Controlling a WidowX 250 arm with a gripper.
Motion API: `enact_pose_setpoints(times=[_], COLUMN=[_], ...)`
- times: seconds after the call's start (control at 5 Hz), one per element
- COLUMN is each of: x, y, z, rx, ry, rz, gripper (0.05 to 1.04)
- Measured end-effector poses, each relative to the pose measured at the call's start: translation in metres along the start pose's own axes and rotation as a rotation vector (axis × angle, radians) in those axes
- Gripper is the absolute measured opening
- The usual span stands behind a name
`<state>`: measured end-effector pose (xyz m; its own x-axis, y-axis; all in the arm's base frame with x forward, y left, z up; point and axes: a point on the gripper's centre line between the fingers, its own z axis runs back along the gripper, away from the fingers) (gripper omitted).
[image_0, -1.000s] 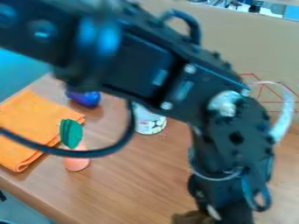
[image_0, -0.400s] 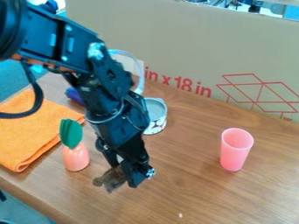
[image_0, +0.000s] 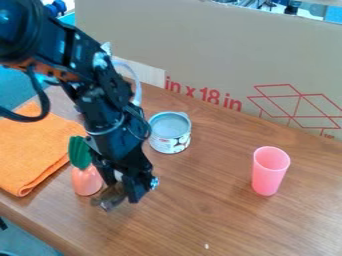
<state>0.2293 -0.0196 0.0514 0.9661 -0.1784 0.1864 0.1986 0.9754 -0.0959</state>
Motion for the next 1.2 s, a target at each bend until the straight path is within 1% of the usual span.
enact_pose_setpoints(times=[0.2, 0.4, 0.6, 0.8, 1.0, 1.2], x=[0.0, 0.001, 0.0, 0.008, 0.026, 0.047], y=[0.002, 0.003, -0.001, -0.006, -0.018, -0.039], z=[-0.012, -0.015, -0.016, -0.003, 0.019, 0.039], rx=[0.009, 0.01, 0.007, 0.018, 0.046, 0.07], ry=[0.016, 0.036, 0.044, -0.013, -0.042, -0.063], rz=[0.025, 0.022, 0.009, -0.005, -0.102, -0.21], gripper=[0.588, 0.631, 0.934, 1.01, 1.006, 1.002])
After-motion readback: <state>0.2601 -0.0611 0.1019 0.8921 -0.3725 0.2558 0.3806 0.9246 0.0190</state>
